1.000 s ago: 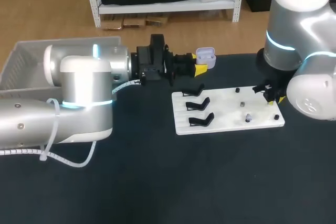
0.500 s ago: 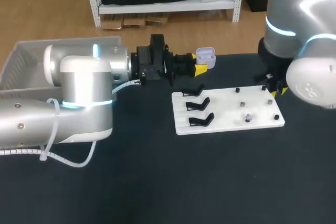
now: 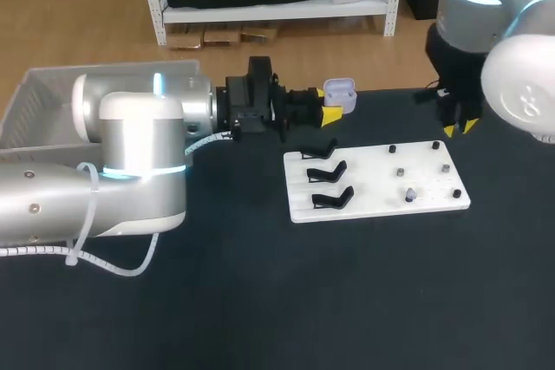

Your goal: Pick up each earbud case from the left stands, insert the matching earbuds, close the lid, and place the case in the box.

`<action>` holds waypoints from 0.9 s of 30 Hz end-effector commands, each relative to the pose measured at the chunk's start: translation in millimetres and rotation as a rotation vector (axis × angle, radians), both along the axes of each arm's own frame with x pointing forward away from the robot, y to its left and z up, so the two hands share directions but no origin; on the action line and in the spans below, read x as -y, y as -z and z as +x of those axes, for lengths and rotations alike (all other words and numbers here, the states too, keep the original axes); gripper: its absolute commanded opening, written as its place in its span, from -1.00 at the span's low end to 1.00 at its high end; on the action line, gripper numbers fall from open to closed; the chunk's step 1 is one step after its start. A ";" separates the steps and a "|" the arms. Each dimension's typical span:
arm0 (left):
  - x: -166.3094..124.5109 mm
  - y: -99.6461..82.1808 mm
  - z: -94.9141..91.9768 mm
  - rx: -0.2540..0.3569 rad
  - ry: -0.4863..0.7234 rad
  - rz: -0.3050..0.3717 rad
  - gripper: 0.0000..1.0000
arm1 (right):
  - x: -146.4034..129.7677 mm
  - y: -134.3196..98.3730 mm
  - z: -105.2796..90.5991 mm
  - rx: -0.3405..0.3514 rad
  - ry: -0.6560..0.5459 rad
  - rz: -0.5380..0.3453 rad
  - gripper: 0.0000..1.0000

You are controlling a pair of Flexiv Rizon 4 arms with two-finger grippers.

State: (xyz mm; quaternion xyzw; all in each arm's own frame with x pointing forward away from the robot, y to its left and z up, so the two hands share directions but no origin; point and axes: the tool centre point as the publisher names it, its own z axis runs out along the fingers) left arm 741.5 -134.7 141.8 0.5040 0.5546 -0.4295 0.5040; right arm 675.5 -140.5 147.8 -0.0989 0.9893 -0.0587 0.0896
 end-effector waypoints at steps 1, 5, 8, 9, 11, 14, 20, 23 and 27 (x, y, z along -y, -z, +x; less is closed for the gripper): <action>0.1 1.9 -0.7 0.006 -0.004 -0.007 -1.00 | 0.9 0.5 -2.3 0.006 0.001 0.001 -1.00; 0.1 1.9 -0.7 0.006 -0.004 -0.007 -1.00 | -12.5 -2.9 4.4 0.015 0.218 0.009 -1.00; 0.1 1.9 -0.7 0.006 -0.004 -0.007 -1.00 | -35.2 -11.1 10.3 0.103 0.541 0.022 -1.00; 0.1 1.9 -0.7 0.006 -0.004 -0.007 -1.00 | -43.1 -14.4 11.5 0.131 0.616 0.049 -1.00; 0.1 1.9 -0.7 0.006 -0.004 -0.007 -1.00 | -59.0 -21.2 15.7 0.143 0.736 0.066 -1.00; 0.1 1.9 -0.7 0.006 -0.004 -0.007 -1.00 | -79.4 -35.0 23.7 0.123 0.863 0.062 -1.00; 0.1 1.9 -0.7 0.006 -0.004 -0.007 -1.00 | -95.3 -46.6 28.5 0.128 0.870 0.064 -1.00; 0.1 1.9 -0.7 0.006 -0.004 -0.007 -1.00 | -95.3 -46.6 28.5 0.128 0.870 0.064 -1.00; 0.1 1.9 -0.7 0.006 -0.004 -0.007 -1.00 | -95.3 -46.6 28.5 0.128 0.870 0.064 -1.00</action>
